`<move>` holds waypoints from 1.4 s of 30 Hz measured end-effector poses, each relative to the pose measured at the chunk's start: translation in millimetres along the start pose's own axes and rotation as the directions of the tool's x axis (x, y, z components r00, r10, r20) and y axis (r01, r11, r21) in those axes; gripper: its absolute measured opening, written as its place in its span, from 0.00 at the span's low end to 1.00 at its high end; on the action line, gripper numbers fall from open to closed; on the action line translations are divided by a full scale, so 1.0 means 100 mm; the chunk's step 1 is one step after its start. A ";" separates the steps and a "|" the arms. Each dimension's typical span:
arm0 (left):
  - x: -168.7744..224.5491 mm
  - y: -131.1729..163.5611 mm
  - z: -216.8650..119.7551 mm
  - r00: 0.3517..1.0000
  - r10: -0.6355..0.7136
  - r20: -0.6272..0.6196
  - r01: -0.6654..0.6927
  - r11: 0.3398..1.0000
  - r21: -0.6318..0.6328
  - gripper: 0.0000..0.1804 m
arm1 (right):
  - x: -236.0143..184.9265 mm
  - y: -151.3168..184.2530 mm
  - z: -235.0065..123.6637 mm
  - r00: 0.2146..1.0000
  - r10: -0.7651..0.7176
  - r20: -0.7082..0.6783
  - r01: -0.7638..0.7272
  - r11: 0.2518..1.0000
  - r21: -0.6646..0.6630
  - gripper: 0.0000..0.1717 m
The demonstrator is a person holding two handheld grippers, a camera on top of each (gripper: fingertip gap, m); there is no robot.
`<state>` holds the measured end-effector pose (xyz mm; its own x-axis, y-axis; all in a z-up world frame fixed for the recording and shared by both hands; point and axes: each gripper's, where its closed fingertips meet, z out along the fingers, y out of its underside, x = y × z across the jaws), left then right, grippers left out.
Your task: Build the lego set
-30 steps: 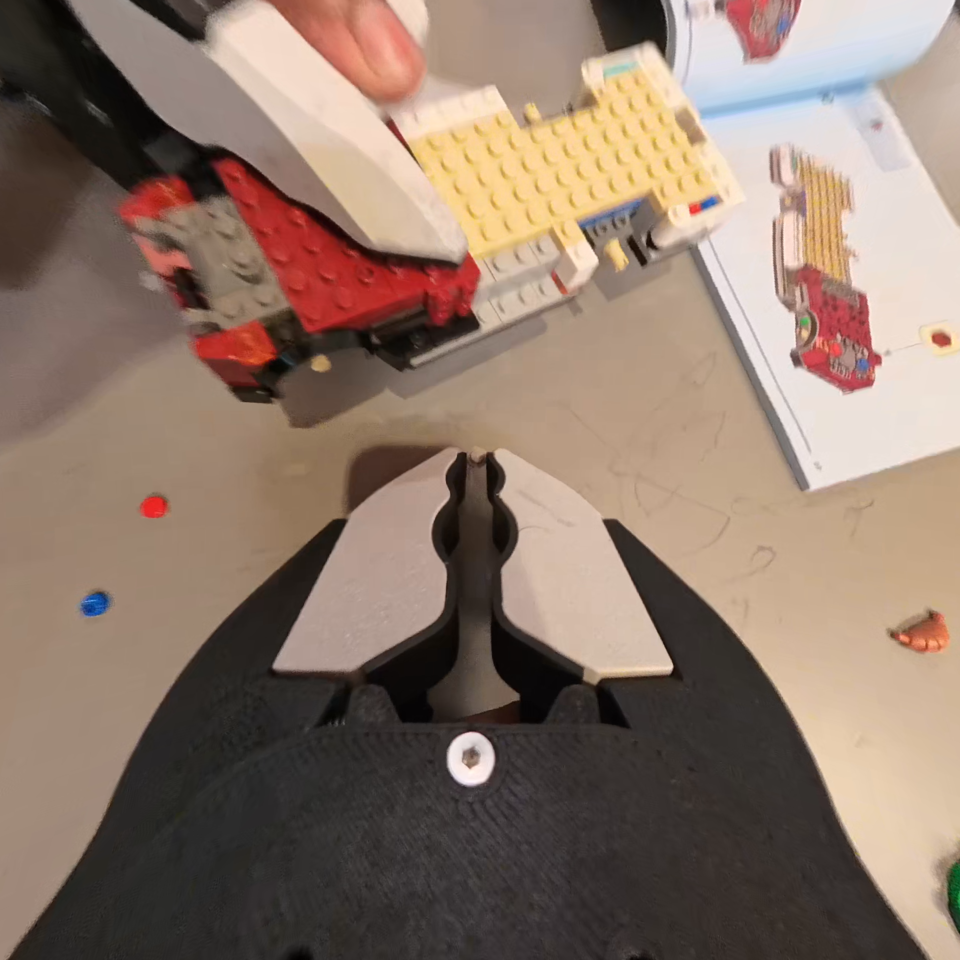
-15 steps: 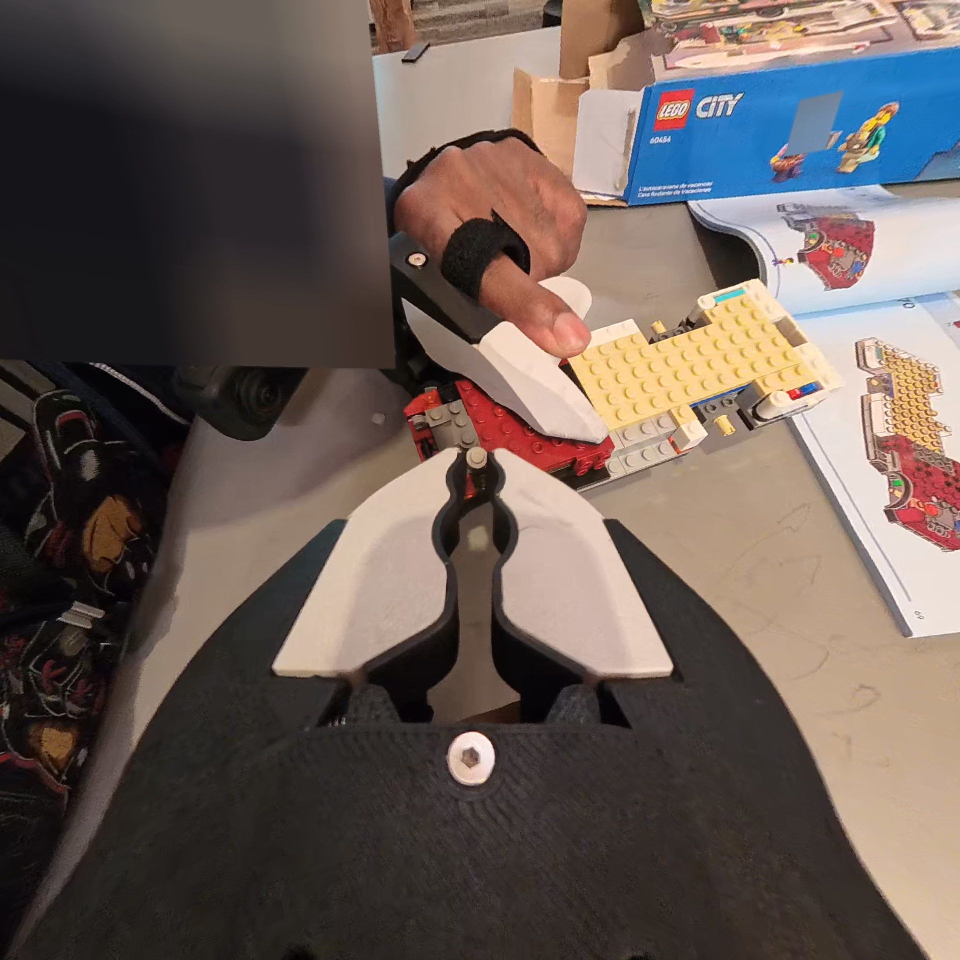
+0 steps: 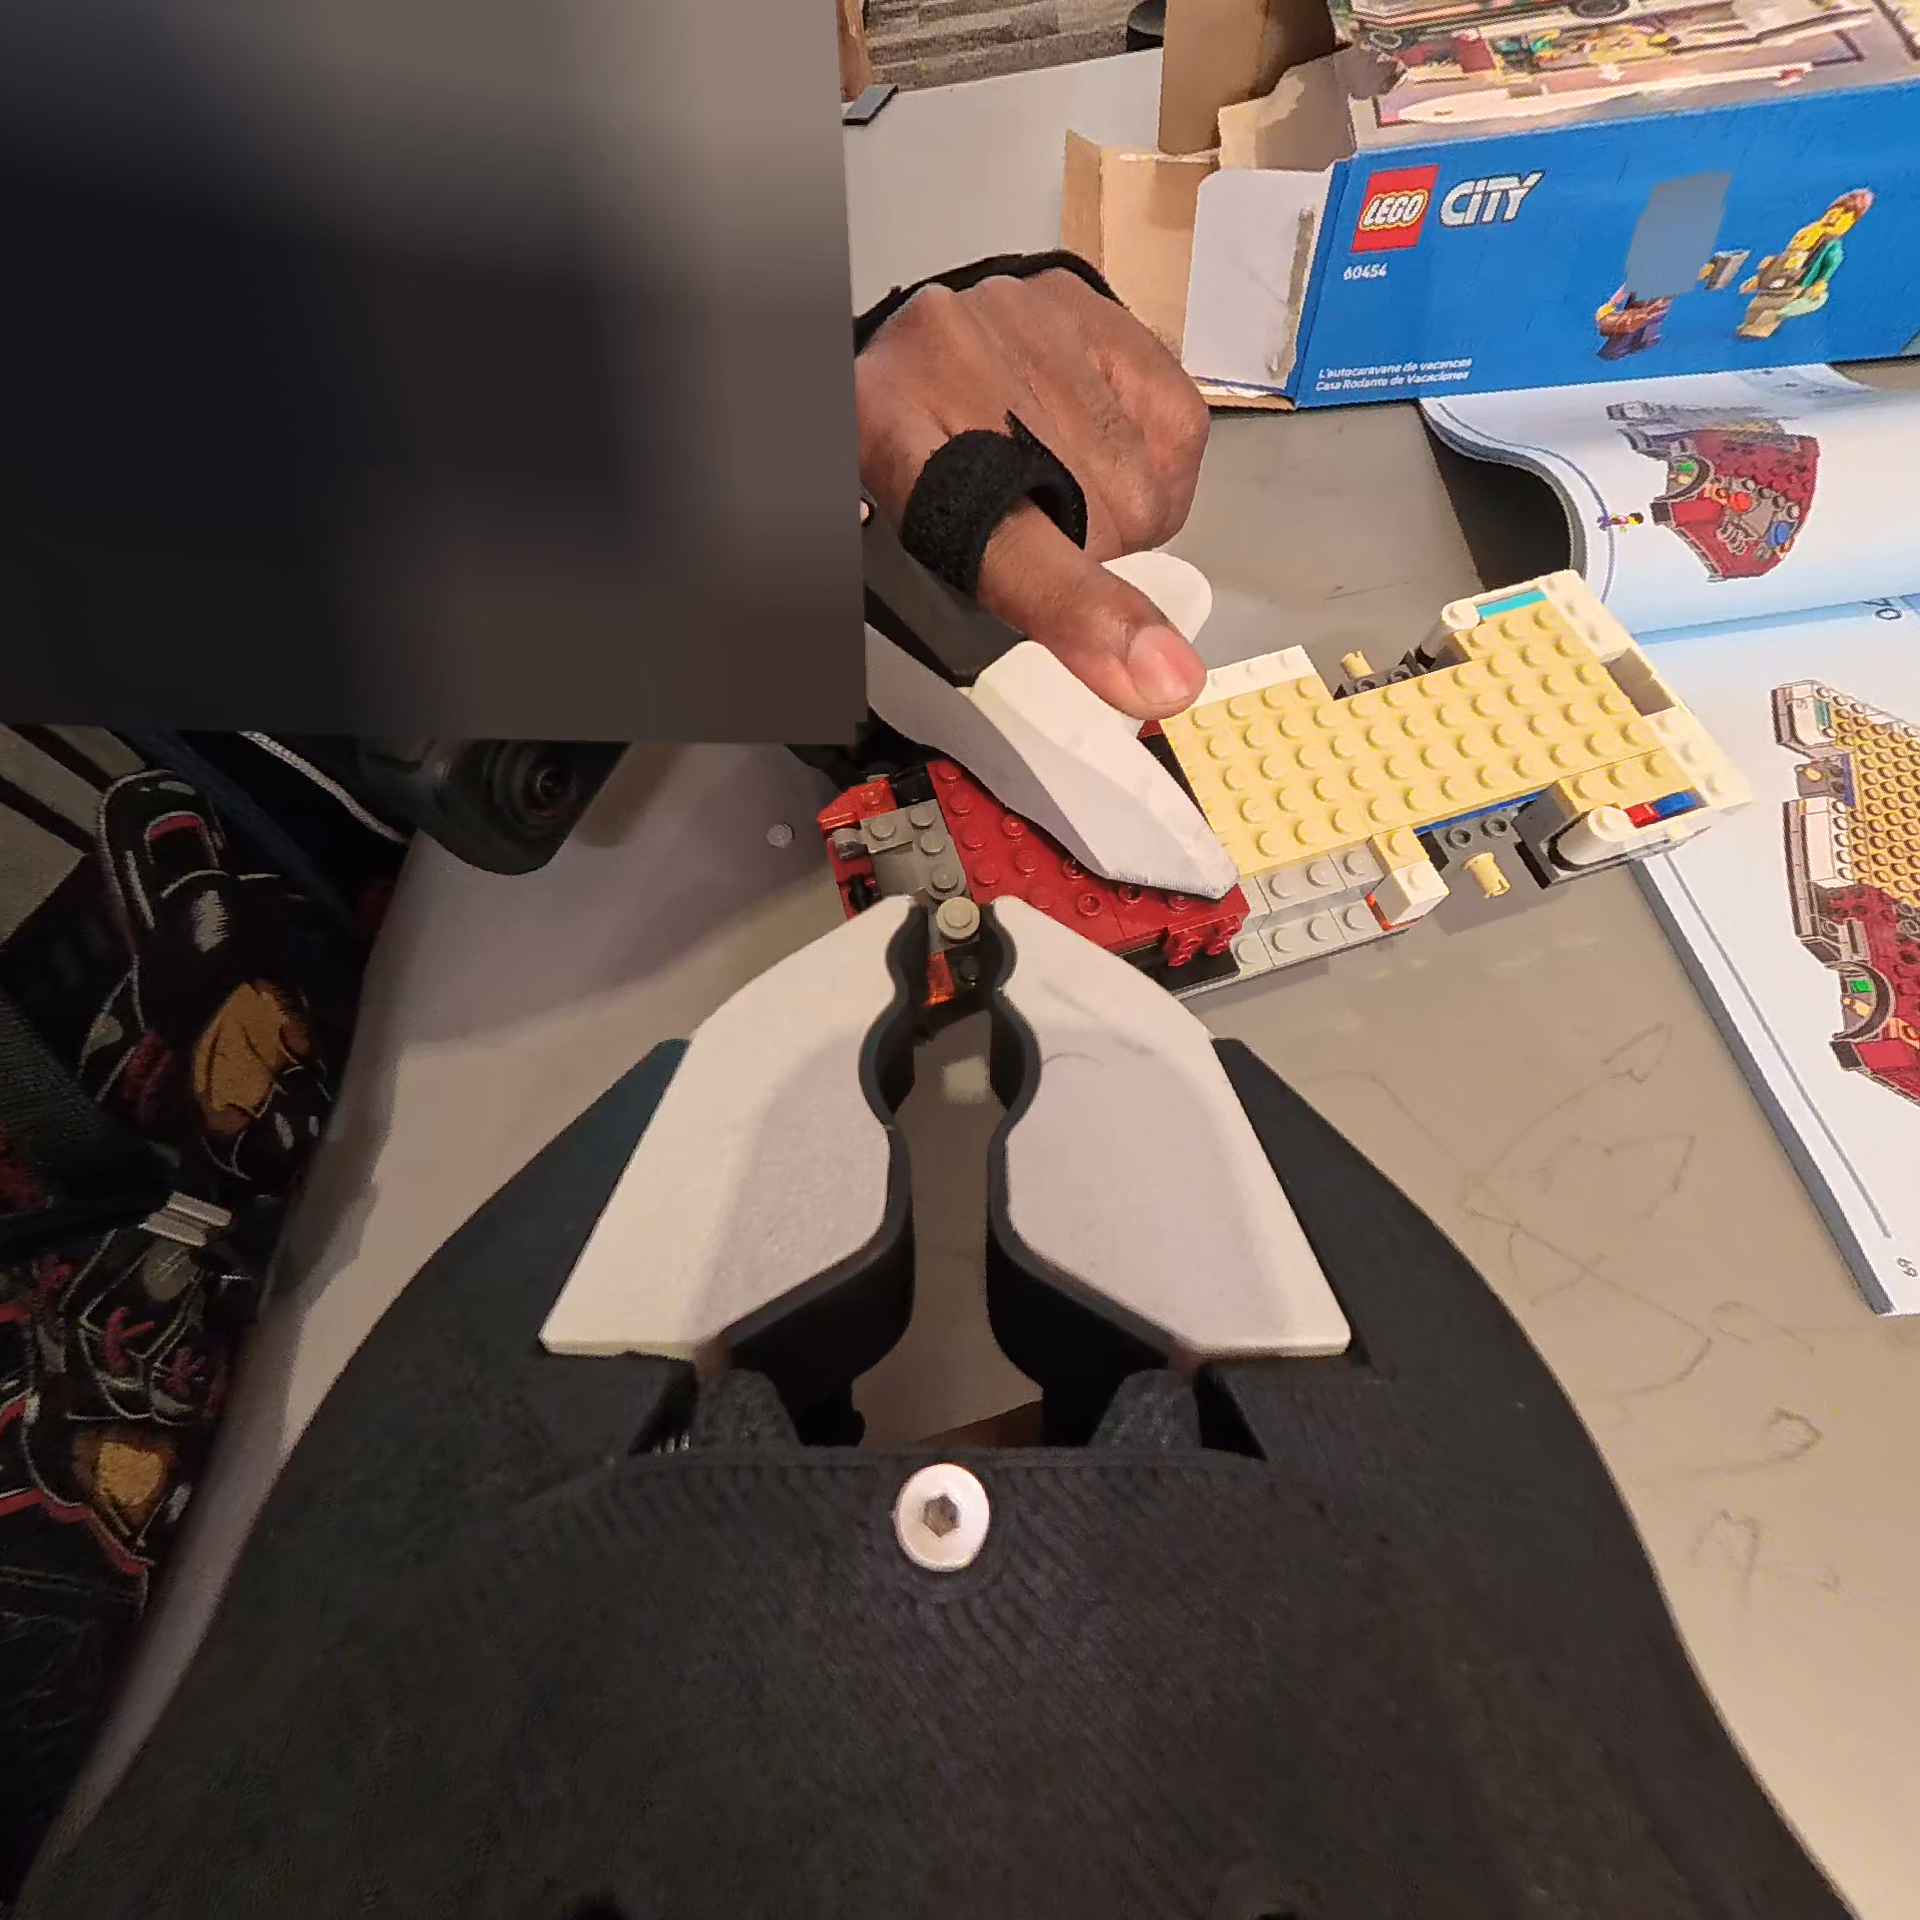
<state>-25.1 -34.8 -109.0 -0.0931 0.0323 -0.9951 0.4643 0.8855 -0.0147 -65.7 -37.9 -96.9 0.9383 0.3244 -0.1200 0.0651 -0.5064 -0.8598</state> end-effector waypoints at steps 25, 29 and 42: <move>-0.12 0.13 -0.02 0.995 -0.096 0.034 0.097 0.994 -0.040 0.20 | 0.04 -0.06 -0.02 0.443 -0.800 -0.405 0.798 0.557 -0.229 0.27; -0.17 0.20 -0.01 0.995 -0.081 0.056 0.085 0.993 -0.084 0.20 | 0.07 -0.12 0.02 0.353 -0.817 -0.456 0.808 0.512 -0.291 0.28; -0.14 0.23 0.01 0.998 -0.058 0.038 0.062 0.992 -0.112 0.20 | 0.18 -0.14 0.10 0.270 -0.836 -0.478 0.774 0.484 -0.408 0.26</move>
<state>-12.0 -15.3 -95.8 -0.0860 -0.0366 -0.9956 0.3559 0.9323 -0.0650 -52.9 -17.1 -91.9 0.3616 0.1286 0.9234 0.8964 -0.3201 -0.3065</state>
